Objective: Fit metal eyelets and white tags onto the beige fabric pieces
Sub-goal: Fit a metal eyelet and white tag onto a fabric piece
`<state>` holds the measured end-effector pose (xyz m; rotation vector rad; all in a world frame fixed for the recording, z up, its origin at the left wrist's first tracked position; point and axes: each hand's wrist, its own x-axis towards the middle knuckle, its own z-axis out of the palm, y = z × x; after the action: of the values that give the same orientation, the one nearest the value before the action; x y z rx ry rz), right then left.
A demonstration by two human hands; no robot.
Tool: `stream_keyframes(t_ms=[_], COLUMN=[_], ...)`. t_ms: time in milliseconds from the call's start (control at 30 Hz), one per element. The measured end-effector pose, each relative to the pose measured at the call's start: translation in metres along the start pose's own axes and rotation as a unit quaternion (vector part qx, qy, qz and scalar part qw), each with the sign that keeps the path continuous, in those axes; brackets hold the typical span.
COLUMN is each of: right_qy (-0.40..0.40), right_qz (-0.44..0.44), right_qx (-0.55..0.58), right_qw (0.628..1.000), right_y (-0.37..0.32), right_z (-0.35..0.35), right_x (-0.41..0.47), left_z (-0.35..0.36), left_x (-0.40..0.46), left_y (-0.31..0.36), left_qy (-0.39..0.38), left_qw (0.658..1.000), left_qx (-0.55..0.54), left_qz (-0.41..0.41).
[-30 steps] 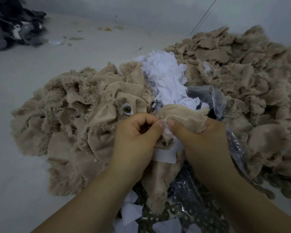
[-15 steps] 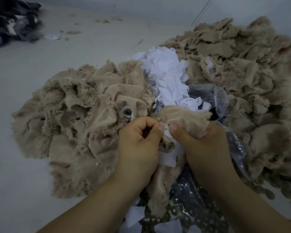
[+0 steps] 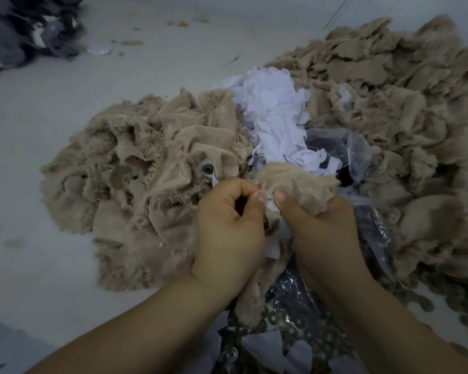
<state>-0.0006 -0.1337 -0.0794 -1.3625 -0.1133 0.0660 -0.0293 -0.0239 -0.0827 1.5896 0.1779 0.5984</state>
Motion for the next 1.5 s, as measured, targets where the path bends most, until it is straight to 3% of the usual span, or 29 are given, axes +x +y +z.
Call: stream_keyframes(t_ms=[200, 333, 433, 567, 700, 833, 1033, 1133, 1233, 1300, 1333, 1433, 1500], right_qy=[-0.007, -0.027, -0.009, -0.011, -0.035, -0.038, -0.092, -0.112, -0.147, -0.164, -0.213, -0.446, -0.506], right_qz=[0.002, 0.026, 0.062, 0.14, 0.214, 0.239, 0.271, 0.241, 0.192, 0.154, 0.152, 0.204, 0.163], right_qx=[-0.019, -0.01, 0.004, 0.067, 0.104, 0.12, 0.108, 0.028, -0.152, -0.316, -0.375, -0.449, -0.514], right_qw=[1.0, 0.999, 0.998, 0.988, 0.971, 0.963, 0.952, 0.964, 0.958, 0.922, 0.889, 0.747, 0.673], right_y=[-0.006, -0.01, -0.013, -0.024, -0.03, -0.033, -0.04, -0.045, -0.053, -0.059, -0.062, -0.066, -0.057], right_z=[0.001, -0.002, -0.005, -0.007, -0.008, -0.006, -0.004, -0.003, -0.002, -0.009, -0.014, -0.017, -0.016], right_x=[-0.001, 0.0, 0.003, 0.007, 0.006, 0.0, -0.002, -0.004, -0.004, -0.004, -0.004, -0.014, -0.022], left_z=[-0.006, -0.011, -0.014, -0.018, -0.025, -0.035, -0.044, -0.054, -0.067, -0.077, -0.081, -0.088, -0.084], left_x=[-0.005, 0.002, 0.009, 0.005, 0.003, 0.011, 0.016, 0.015, 0.017, 0.024, 0.027, 0.036, 0.036], left_y=[-0.002, -0.002, 0.003, 0.006, 0.001, -0.007, -0.004, 0.001, 0.009, 0.016, 0.02, 0.024, 0.022], left_qy=[0.008, -0.011, -0.016, -0.072, -0.142, -0.155, -0.173, -0.187, -0.19, -0.191, -0.193, -0.222, -0.249], left_qw=[0.999, 0.994, 0.986, 0.937, 0.882, 0.826, 0.824, 0.823, 0.829, 0.839, 0.841, 0.836, 0.835], left_qx=[0.021, 0.096, 0.122, 0.198, 0.243, 0.3, 0.284, 0.289, 0.314, 0.325, 0.328, 0.326, 0.309], left_qz=[0.024, 0.055, 0.109, 0.281, 0.378, 0.452, 0.459, 0.453, 0.421, 0.392, 0.384, 0.382, 0.381])
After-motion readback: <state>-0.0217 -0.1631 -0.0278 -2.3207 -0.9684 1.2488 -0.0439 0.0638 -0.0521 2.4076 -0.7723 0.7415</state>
